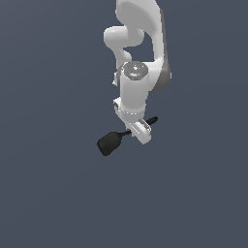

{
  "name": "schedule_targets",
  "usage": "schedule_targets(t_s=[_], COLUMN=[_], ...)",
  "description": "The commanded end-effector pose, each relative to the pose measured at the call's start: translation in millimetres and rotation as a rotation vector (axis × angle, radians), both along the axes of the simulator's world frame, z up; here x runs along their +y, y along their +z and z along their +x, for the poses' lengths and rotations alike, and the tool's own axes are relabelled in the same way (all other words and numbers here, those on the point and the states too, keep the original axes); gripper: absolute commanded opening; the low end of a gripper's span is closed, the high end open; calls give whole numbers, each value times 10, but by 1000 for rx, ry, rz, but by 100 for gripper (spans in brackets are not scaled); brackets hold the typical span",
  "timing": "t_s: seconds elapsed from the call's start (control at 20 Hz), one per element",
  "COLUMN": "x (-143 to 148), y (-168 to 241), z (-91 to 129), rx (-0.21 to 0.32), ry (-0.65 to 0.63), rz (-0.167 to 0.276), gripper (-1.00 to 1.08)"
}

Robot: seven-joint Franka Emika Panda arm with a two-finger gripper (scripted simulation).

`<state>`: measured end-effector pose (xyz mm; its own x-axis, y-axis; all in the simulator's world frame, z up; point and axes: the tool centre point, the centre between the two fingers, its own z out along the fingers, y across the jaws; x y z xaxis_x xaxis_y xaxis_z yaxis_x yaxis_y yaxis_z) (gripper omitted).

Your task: Pick up the object and move it to a goal position.

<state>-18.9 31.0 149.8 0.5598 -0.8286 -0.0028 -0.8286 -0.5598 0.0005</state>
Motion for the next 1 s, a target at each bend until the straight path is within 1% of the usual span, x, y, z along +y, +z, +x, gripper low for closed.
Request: schedule_targets(t_s=[0.0,0.55,0.95], x=[67,365,532], y=[223,1205,1739], z=[-106,-574,-809], rx=[-2,-2,-3], ry=[0,-1,-1], rz=[0,-3,-4], gripper=[-100,-100,-100])
